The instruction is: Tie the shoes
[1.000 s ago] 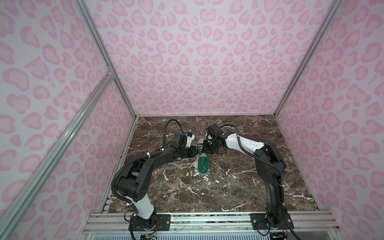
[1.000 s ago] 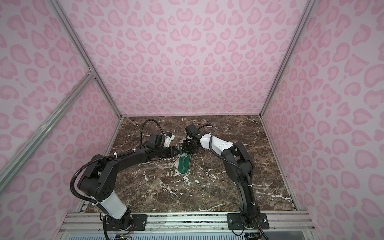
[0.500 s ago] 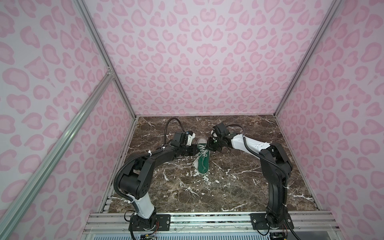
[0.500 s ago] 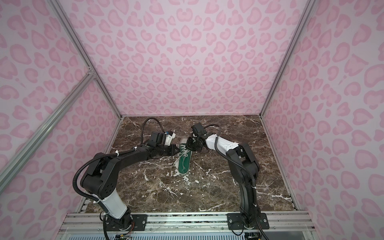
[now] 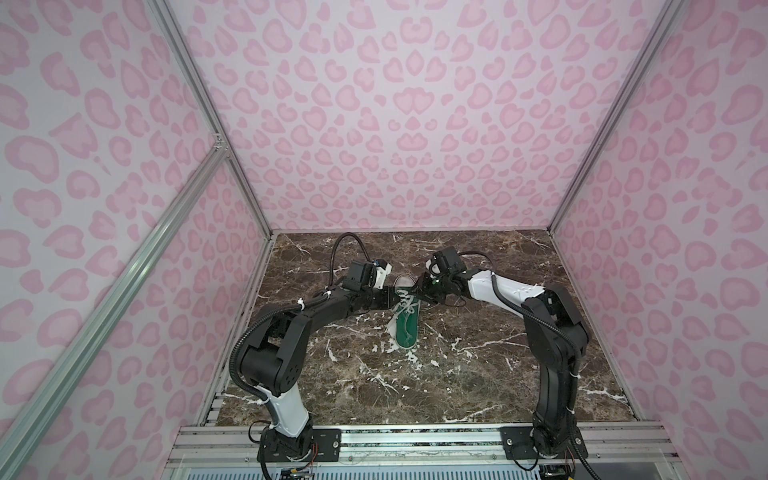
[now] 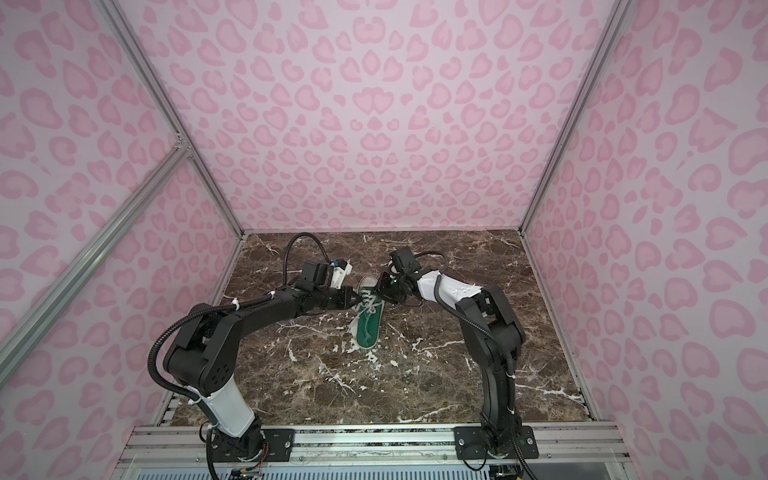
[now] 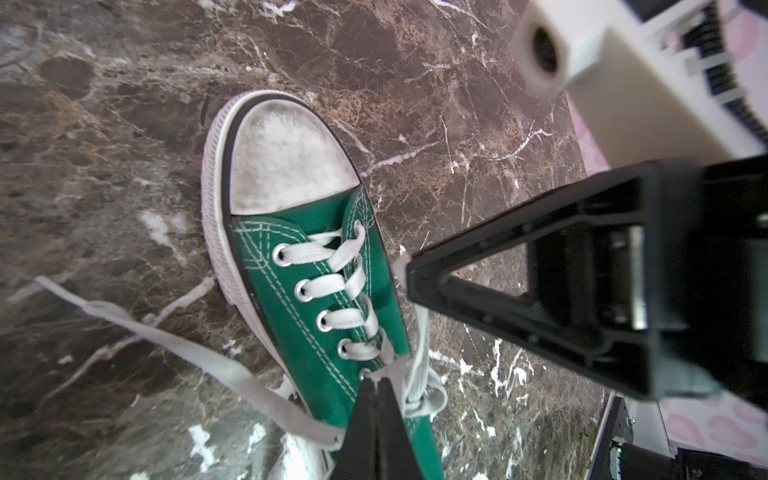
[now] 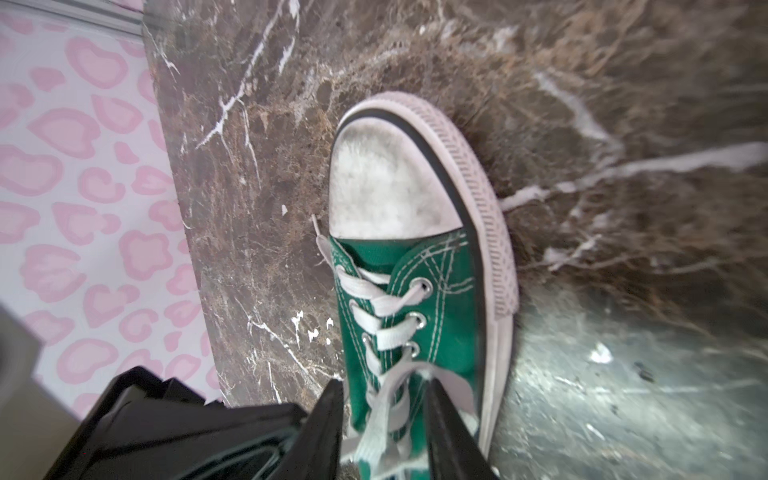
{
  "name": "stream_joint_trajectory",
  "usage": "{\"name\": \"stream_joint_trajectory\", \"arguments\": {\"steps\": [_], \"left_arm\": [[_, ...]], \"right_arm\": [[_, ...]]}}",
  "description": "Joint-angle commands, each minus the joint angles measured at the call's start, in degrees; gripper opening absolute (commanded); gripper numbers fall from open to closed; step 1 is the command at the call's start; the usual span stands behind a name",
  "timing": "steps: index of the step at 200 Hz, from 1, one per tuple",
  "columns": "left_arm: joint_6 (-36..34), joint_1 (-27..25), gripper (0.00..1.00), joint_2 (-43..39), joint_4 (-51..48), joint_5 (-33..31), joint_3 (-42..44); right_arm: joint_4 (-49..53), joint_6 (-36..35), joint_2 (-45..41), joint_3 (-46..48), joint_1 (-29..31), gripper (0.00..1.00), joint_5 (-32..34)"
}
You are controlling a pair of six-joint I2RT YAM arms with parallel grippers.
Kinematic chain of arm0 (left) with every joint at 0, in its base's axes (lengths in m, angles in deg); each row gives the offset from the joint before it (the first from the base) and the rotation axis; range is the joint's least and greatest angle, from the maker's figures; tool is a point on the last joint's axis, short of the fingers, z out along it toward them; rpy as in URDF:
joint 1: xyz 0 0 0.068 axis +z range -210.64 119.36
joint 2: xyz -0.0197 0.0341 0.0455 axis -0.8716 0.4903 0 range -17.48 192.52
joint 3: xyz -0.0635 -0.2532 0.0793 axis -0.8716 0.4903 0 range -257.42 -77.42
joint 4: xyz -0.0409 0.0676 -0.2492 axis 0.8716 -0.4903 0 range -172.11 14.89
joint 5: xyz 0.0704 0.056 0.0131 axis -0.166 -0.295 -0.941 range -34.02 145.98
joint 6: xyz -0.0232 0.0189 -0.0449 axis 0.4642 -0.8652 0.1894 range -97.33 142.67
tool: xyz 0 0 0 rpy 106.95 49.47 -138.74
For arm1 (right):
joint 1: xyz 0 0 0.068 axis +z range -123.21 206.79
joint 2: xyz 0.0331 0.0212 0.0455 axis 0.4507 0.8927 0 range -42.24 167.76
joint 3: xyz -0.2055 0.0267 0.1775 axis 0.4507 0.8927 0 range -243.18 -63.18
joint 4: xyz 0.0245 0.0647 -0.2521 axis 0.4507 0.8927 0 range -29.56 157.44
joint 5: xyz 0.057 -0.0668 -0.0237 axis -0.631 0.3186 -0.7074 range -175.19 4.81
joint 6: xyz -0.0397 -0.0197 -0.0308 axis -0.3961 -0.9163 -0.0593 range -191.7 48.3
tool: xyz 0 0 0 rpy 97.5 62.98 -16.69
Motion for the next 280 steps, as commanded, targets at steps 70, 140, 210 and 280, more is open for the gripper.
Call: {"name": "stream_joint_trajectory", "arguments": {"steps": [70,140,210,280], "left_arm": [[-0.2,0.0,0.03,0.6,0.7,0.7,-1.0],[-0.4,0.0,0.03,0.0,0.3,0.6,-0.5],[-0.2,0.0,0.05,-0.2,0.6,0.7,-0.3],[0.2,-0.2,0.18,0.4,1.3,1.0,-0.5]], "right_arm": [[-7.8,-2.2,-6.2,13.1,0.1,0.24,-5.4],[-12.7,0.5,-3.0,12.2,2.7,0.25,-6.8],[-11.9,-0.1,-3.3,13.1,2.6,0.07,-5.8],[-17.2,2.2,-5.9,17.2,2.6,0.00,-5.2]]}}
